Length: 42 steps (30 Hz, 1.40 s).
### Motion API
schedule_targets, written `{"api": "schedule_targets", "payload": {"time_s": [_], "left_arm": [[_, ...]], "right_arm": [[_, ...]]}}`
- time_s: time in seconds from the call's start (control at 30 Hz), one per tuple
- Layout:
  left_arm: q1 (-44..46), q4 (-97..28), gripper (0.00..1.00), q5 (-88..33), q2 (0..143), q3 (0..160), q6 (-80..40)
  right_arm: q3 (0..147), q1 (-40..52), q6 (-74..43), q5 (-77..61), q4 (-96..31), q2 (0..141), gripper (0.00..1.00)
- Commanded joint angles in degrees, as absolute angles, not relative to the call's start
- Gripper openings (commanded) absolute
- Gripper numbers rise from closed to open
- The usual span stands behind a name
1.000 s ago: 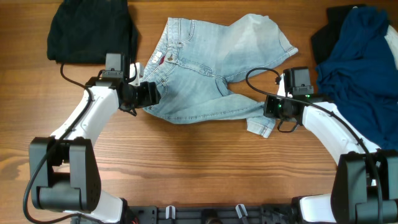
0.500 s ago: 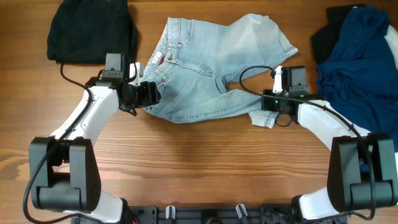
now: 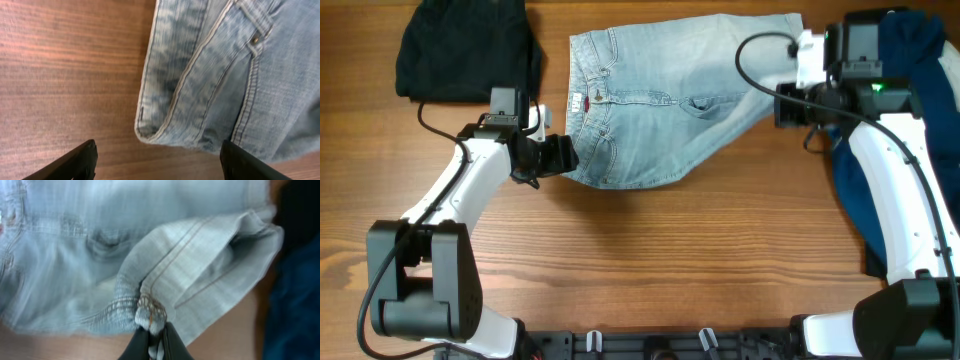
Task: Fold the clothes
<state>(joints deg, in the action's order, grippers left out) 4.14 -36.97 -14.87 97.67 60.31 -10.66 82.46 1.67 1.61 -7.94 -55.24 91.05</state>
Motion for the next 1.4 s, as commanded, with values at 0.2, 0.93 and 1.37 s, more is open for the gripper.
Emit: {"api": "schedule_targets", "payload": {"time_s": [0.2,0.93,1.37], "left_arm": [[4.34,-41.63,0.82,-14.92,98.26,59.9,-10.72],[16.29,-36.34,0.74,-1.67,107.07,59.88,-36.62],[13.61,-32.88,0.61,4.16,107.63,59.9,-47.44]], "right_arm": [[67.7,1.45,-16.69,-5.72,-64.82,91.92,0.04],[74.96,-1.32,-16.69,-8.71,-49.78,91.9,0.88],[74.94,-0.93,-23.97,-9.47,-50.11,91.92,0.97]]}}
